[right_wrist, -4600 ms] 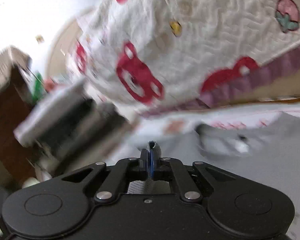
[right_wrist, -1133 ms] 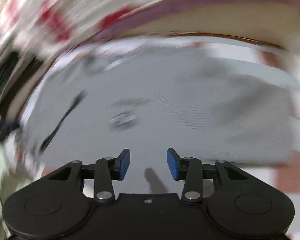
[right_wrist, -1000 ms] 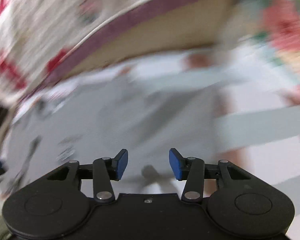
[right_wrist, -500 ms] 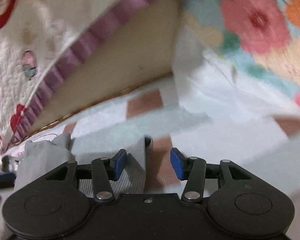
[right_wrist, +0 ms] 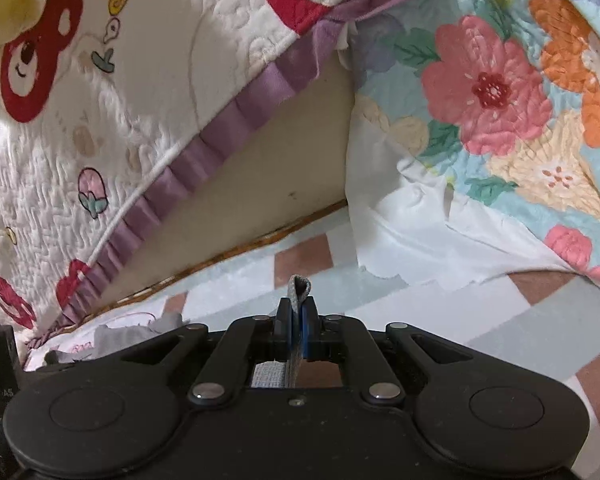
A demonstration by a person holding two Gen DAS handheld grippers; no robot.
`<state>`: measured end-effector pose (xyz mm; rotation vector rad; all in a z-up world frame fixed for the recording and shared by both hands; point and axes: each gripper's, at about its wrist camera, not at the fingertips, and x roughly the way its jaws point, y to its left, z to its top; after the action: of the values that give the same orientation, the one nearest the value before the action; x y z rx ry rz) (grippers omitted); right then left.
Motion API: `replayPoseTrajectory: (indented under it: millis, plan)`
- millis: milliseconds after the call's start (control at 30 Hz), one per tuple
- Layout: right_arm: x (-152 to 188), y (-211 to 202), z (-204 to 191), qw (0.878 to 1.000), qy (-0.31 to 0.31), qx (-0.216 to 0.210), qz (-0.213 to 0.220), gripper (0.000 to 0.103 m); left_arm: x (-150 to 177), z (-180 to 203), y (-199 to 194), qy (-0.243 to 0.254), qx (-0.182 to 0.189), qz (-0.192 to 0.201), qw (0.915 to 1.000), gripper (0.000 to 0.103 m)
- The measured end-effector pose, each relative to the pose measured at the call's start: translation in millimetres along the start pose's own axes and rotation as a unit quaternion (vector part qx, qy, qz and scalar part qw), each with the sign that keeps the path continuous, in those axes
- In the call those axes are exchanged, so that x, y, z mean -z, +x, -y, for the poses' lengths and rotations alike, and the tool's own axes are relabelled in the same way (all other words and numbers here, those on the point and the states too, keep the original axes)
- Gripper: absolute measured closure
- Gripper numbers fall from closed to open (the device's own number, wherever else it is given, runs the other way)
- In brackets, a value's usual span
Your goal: Fold clothes
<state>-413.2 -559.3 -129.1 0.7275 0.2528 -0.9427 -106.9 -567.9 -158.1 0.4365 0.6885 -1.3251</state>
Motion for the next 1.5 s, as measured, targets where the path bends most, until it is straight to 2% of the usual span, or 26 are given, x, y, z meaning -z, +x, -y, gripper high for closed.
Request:
replayPoseTrajectory:
  millis: [100, 267, 367, 433, 533, 600, 667, 733, 767, 800, 833, 900, 1000, 1067, 1200, 1267, 1300, 1400, 1433, 1467, 1500]
  plan:
    - [-0.1, -8.0, -2.7, 1.000, 0.004, -0.012, 0.005, 0.097, -4.2, -2.1, -9.8, -0.011, -0.012, 0.013, 0.9998, 0.062]
    - [-0.6, -17.9, -31.9, 0.997, 0.011, -0.079, 0.013, 0.097, -1.4, -35.1, -61.4, -0.104, 0.037, 0.051, 0.9927, 0.061]
    - [-1.3, -32.3, -73.2, 0.993, -0.003, -0.119, 0.023, 0.097, 9.1, -54.4, -97.5, -0.110, 0.034, 0.061, 0.9915, 0.061]
    - [1.2, -39.6, -102.3, 0.989, 0.008, -0.144, 0.025, 0.097, 21.6, -72.3, -121.5, -0.129, 0.026, 0.070, 0.9889, 0.061]
    - [24.0, -44.4, -159.3, 0.990, -0.043, -0.135, 0.020, 0.097, 45.9, -101.6, -146.4, -0.179, 0.019, 0.067, 0.9813, 0.061]
    - [54.6, -31.8, -195.8, 0.988, -0.108, -0.113, -0.009, 0.096, 63.8, -120.8, -158.1, -0.214, 0.009, 0.063, 0.9747, 0.061]
    - [87.8, -15.2, -222.7, 0.980, -0.157, -0.115, -0.050, 0.095, 77.6, -132.0, -167.6, -0.232, -0.007, 0.071, 0.9701, 0.062]
    - [110.4, 2.3, -235.9, 0.967, -0.170, -0.158, -0.110, 0.089, 89.2, -136.4, -175.1, -0.263, -0.008, 0.089, 0.9607, 0.061]
    - [114.2, 8.9, -236.5, 0.956, -0.166, -0.193, -0.144, 0.086, 92.4, -136.9, -176.4, -0.276, 0.002, 0.091, 0.9567, 0.061]
    - [114.9, 11.9, -235.1, 0.945, -0.163, -0.221, -0.180, 0.077, 93.3, -135.3, -177.3, -0.277, 0.011, 0.089, 0.9568, 0.061]
    - [112.9, 8.7, -231.0, 0.937, -0.159, -0.234, -0.204, 0.071, 92.4, -130.2, -178.2, -0.257, 0.014, 0.085, 0.9625, 0.061]
    - [104.3, -13.0, -217.3, 0.934, -0.175, -0.236, -0.201, 0.053, 89.5, -116.6, -178.7, -0.201, 0.020, 0.076, 0.9765, 0.058]
    - [93.6, -54.7, -187.9, 0.936, -0.244, -0.201, -0.154, 0.048, 90.1, -101.6, -178.2, -0.151, 0.048, 0.066, 0.9852, 0.053]
    - [96.2, -68.3, -170.3, 0.934, -0.287, -0.147, -0.154, 0.048, 92.2, -96.3, -175.5, -0.143, 0.074, 0.064, 0.9849, 0.051]
    - [122.2, -64.2, -150.4, 0.915, -0.347, -0.082, -0.188, 0.049, 93.0, -74.9, -175.7, -0.076, 0.118, 0.066, 0.9879, 0.050]
    - [126.9, -49.9, -150.7, 0.910, -0.361, -0.063, -0.192, 0.049, 91.9, -62.3, -172.3, -0.052, 0.161, 0.058, 0.9839, 0.039]
    - [129.2, -42.7, -150.8, 0.908, -0.367, -0.054, -0.195, 0.049, 91.4, -56.1, -167.7, -0.046, 0.176, 0.052, 0.9820, 0.037]
    - [132.1, -21.2, -148.3, 0.907, -0.364, -0.027, -0.208, 0.051, 92.7, -34.7, -145.2, -0.037, 0.194, 0.020, 0.9801, 0.034]
    - [131.1, -16.4, -146.1, 0.910, -0.356, -0.025, -0.211, 0.051, 93.3, -27.4, -137.3, -0.034, 0.199, 0.008, 0.9793, 0.037]
    - [128.3, -15.5, -143.0, 0.916, -0.340, -0.030, -0.211, 0.054, 95.0, -19.8, -132.4, -0.023, 0.198, 0.001, 0.9800, 0.056]
    - [126.2, -15.6, -139.5, 0.921, -0.325, -0.031, -0.212, 0.067, 97.9, -12.1, -130.3, -0.003, 0.190, -0.003, 0.9818, 0.083]
